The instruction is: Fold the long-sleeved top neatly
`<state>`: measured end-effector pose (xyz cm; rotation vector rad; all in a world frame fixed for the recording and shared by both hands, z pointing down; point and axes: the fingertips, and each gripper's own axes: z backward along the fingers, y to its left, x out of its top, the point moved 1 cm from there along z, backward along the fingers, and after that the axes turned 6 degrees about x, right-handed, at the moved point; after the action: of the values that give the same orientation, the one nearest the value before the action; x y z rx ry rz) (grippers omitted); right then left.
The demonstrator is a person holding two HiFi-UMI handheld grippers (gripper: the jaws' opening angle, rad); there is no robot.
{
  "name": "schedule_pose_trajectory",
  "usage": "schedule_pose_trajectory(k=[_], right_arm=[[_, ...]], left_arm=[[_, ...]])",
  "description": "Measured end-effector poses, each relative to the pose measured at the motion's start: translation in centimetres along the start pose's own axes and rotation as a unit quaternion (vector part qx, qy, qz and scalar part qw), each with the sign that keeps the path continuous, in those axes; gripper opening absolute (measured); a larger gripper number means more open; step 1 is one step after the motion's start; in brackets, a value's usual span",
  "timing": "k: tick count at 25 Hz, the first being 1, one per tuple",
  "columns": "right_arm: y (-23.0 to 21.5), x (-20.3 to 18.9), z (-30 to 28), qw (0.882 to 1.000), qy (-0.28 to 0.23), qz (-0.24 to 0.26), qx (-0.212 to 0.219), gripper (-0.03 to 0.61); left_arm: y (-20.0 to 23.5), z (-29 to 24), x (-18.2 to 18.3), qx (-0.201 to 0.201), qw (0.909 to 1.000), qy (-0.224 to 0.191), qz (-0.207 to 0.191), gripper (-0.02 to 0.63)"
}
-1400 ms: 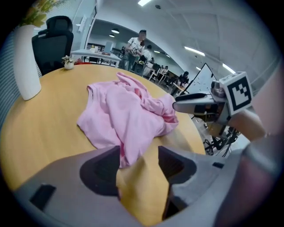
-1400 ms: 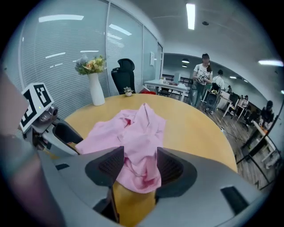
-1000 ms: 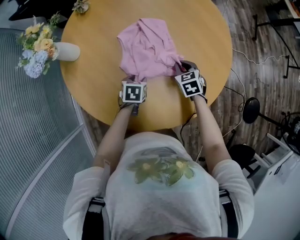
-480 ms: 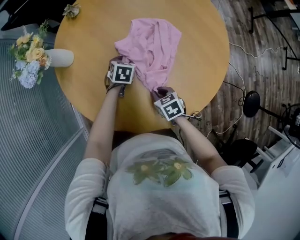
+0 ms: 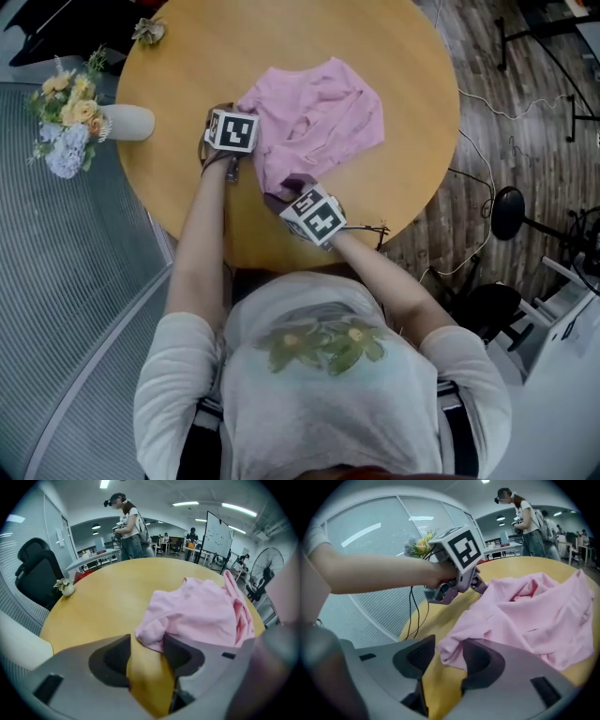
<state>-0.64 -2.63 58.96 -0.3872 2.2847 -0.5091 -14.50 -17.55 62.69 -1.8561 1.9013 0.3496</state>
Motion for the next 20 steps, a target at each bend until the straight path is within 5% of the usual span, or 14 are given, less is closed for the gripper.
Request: schedule_pose_trajectory(k=[1, 6, 14, 20], right_arm=[[-0.2, -0.2, 1.1, 1.000, 0.002, 0.004, 0.008, 0.187], [-2.9, -0.7, 7.9, 0.999, -0.016, 0.026, 0.012, 0.187], [-12.4, 2.4, 16.4, 0.991, -0.063, 0.039, -0.113, 0.187], [-17.4, 5.9, 16.4, 0.983, -0.021, 0.073, -0.166, 0.235]], left_arm=[[-0.2, 0.4, -0.3, -0.008, 0.9999, -0.005, 0.007, 0.206], [-0.6, 3.6, -1.6, -0.034, 0.9980, -0.038, 0.038, 0.210], [-2.4, 10.4, -1.8, -0.093, 0.9834, -0.105, 0.115, 0.210], [-7.9, 13.4, -3.5, -0.168, 0.9762, -0.095, 0.099, 0.215]])
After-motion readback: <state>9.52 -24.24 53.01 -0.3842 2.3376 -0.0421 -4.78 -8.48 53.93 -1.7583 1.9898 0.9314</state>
